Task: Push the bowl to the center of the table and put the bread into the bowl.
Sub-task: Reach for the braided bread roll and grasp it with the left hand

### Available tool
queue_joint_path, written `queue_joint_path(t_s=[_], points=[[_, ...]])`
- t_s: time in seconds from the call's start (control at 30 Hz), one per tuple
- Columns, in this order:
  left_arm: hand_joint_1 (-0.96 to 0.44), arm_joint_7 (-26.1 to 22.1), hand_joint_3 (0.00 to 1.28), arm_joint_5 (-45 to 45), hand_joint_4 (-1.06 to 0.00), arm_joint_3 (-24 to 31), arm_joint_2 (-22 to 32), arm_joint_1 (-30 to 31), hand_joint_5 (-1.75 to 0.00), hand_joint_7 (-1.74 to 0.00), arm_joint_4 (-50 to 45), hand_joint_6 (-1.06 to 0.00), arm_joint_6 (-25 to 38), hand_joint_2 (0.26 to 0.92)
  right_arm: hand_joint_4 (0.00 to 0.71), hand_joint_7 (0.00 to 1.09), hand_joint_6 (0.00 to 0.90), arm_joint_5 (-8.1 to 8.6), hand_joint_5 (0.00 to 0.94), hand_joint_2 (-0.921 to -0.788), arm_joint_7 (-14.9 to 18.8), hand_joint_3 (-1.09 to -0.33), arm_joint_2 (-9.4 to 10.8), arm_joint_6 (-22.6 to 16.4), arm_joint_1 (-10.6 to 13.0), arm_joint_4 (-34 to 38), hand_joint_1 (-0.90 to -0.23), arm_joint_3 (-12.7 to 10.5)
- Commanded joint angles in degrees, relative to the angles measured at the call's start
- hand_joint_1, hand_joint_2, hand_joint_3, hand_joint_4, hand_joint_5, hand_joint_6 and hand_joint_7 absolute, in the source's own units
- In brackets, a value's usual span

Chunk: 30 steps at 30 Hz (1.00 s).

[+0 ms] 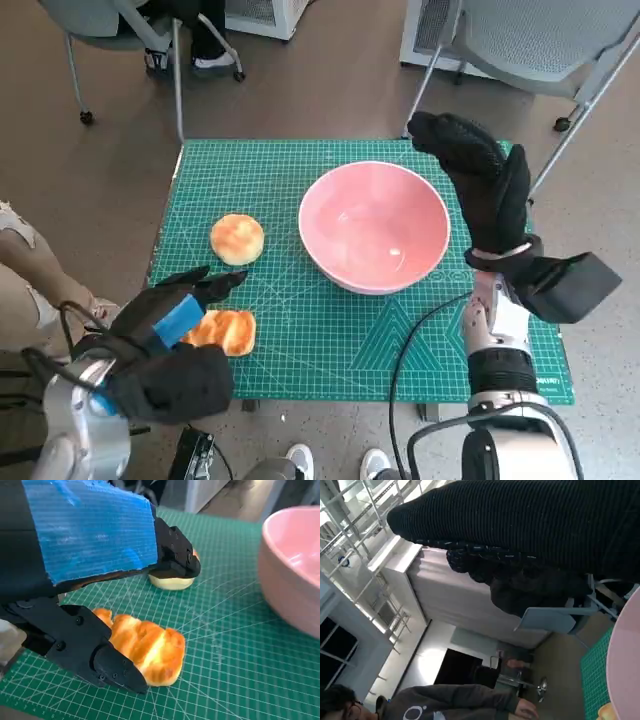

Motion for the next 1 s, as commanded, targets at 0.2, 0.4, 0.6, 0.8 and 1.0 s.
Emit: queue_joint_path(t_s=[0.2, 0.4, 0.6, 0.8, 1.0], points=[[-0.11, 1.6, 0.01, 1.7, -0.25, -3.0, -0.9, -3.7, 0.0, 0.0, 6.8, -0.41, 1.9, 0.683, 0.257, 0.26, 0.222, 0.35, 0.001, -0.921, 0.2, -0.736, -0.1, 1.0, 0.9, -0.6, -0.654, 0.0], [-0.12, 2.1, 0.01, 2.0, -0.25, -5.0, -1.2, -5.7, 0.0, 0.0, 11.5, -0.41, 3.1, 0.686, 0.257, 0.38, 0.158, 0.45, 0.0, -0.921, 0.3, -0.726, 0.0, 1.0, 1.0, -0.7, -0.665, -0.1], [-0.14, 2.2, 0.01, 1.9, -0.24, -6.7, -1.1, -6.9, 0.0, 0.0, 15.6, -0.4, 3.7, 0.689, 0.257, 0.41, 0.143, 0.64, 0.0, -0.921, 0.7, -0.722, 0.0, 1.0, 1.2, -0.7, -0.663, -0.1], [-0.15, 2.2, 0.01, 1.2, -0.23, -7.8, -1.2, -7.4, 0.0, 0.0, 18.1, -0.4, 4.1, 0.693, 0.256, 0.42, 0.138, 0.92, 0.0, -0.921, 0.9, -0.72, -0.1, 1.2, 1.4, -1.1, -0.666, -0.2], [-0.13, 2.1, 0.01, 1.0, -0.25, -8.7, -1.2, -7.9, -0.01, -0.01, 19.8, -0.42, 4.7, 0.697, 0.256, 0.44, 0.135, 0.72, 0.0, -0.921, 0.6, -0.719, -0.1, 1.1, 1.8, -1.6, -0.668, -0.2]])
